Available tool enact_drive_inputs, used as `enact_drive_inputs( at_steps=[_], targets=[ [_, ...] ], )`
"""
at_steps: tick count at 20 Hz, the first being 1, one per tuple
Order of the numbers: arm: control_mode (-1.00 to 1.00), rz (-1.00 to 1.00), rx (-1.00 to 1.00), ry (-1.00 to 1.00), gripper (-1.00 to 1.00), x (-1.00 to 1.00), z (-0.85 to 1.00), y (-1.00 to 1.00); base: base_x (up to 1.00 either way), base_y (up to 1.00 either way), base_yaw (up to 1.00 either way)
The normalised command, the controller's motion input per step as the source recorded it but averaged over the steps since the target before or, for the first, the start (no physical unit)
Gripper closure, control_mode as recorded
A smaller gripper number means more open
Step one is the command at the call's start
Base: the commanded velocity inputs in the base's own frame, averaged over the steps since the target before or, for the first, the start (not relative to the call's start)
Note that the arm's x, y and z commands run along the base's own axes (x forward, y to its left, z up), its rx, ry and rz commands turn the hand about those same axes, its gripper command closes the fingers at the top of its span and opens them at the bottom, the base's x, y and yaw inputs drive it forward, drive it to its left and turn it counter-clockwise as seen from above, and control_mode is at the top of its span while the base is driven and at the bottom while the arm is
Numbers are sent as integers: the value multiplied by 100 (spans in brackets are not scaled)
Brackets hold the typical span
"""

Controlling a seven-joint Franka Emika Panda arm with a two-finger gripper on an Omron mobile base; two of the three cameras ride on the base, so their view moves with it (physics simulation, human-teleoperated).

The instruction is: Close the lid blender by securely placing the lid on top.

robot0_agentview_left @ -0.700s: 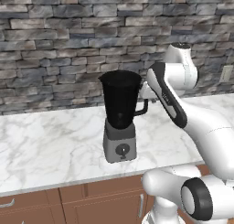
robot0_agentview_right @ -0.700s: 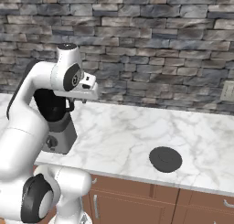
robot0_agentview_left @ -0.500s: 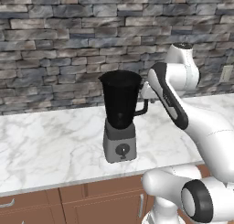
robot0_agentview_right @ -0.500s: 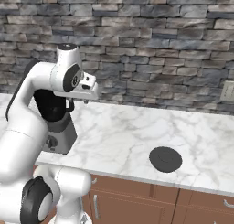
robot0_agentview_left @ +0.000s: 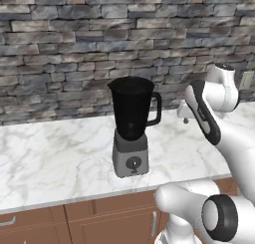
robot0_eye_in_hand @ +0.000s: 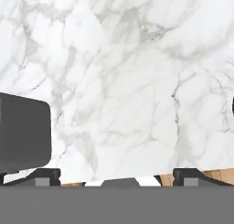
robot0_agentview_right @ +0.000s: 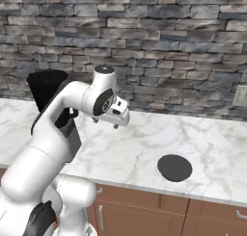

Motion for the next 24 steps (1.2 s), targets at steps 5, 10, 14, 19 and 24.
enact_drive_inputs(
  at_steps=[5, 10, 14, 19, 24],
  targets=[
    [-100, -15, 16, 14, -100, -25, -49, -100, 0, 0, 0],
    [-100, -16, 12, 0, -100, -47, -13, -100, 0, 0, 0],
    [-100, -17, 5, 0, -100, -56, -16, -75, 0, 0, 0],
    [-100, -13, 0, 10, -100, -17, -18, -63, 0, 0, 0],
    [-100, 0, 0, 15, -100, 5, -46, -42, 0, 0, 0]
  ],
)
